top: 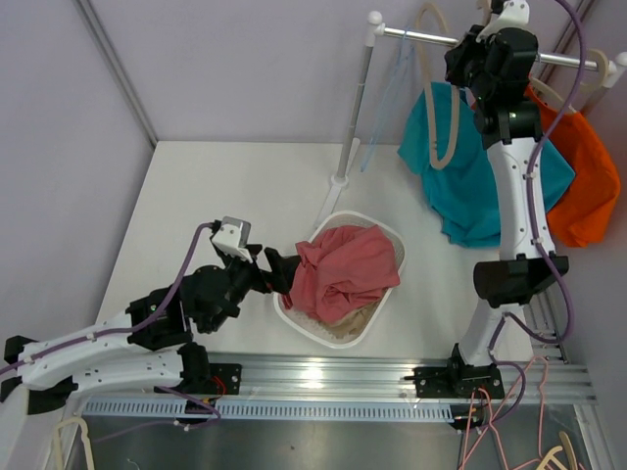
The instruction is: Remove the t-shirt from the hanger
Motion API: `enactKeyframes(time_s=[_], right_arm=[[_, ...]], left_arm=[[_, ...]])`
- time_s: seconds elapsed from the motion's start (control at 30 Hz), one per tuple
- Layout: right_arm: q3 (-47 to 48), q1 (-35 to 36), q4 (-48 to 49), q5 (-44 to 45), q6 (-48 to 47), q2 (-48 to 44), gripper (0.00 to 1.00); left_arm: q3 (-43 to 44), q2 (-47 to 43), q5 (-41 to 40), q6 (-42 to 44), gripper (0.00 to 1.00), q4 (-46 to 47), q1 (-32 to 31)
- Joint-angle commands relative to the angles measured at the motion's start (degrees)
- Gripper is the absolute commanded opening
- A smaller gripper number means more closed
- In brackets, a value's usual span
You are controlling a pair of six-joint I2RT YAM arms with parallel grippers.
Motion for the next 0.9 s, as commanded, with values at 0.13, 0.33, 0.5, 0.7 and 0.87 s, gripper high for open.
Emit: enactKeyframes(time_s=[0.13,0.33,0.5,0.7,0.87], right_arm=[[13.2,6.7,-3.0,13.7,-5.7,10.3,0.0],[12.9,9.5,-2.2,17.0,-6.3,12.0,0.0],[12.2,9.9,-2.9,16.4,-5.7,11.9,0.09],[8.9,9.9,-4.8,17.9,-5.3,7.3,0.33],[4.6,8.4,-8.4,16.6,-5.1,-2.2,0.38]], left_arm=[[-0.1,-1.4,-2.5,0.1,1.0,-2.9,-0.2],[-1.0,-2.3,-3.1,0.3,1.0,-3.2,-0.2],[-1.2,-2.9,-3.5,0.4,0.99,-3.4,-0.3],[-1.7,-3.0,-3.3,0.1,1.0,-3.1,-0.2],[-1.8,-2.7,-3.0,0.1,1.0,-2.6,-0.2]])
